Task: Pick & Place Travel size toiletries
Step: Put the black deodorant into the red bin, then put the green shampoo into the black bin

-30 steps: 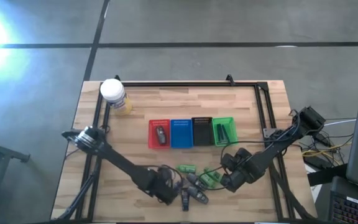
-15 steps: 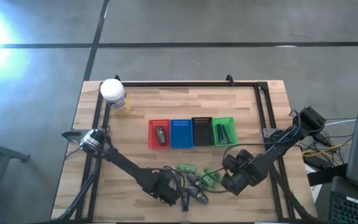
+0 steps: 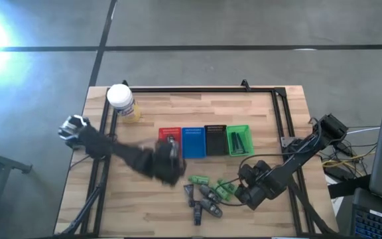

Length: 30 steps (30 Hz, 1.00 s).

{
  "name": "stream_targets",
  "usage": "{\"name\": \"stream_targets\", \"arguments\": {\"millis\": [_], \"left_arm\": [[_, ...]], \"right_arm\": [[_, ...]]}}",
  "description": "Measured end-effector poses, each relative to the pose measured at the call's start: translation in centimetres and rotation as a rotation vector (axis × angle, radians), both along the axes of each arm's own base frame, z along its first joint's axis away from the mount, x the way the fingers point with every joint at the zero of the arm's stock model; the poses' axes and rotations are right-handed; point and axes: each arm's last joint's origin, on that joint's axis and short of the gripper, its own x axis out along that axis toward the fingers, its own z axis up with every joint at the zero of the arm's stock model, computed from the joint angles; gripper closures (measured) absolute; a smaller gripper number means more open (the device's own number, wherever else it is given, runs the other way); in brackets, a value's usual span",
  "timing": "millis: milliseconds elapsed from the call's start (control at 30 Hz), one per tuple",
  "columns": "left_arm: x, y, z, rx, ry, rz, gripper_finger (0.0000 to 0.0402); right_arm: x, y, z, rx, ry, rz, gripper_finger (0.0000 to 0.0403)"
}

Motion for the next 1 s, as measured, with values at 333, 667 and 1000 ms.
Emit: {"name": "stream_targets", "arguments": {"millis": [333,667,1000], "left_arm": [[-1.7,9.0,-5.4,-0.145,0.145,0.043,0.0176],[-1.7,9.5,-5.7,-0.094,0.145,0.026,0.0088],[0.6,3.6,-1.3,-0.056,-0.060,-0.483,0.0090]], "right_arm": [[0.1,-0.1,0.0,-0.005,-0.032,-0.061,0.0081],[0.1,-0.1,0.0,-0.014,-0.047,-0.084,0.0056],[0.1,0.2,-0.1,0.043,0.000,-0.021,0.0052]]}}
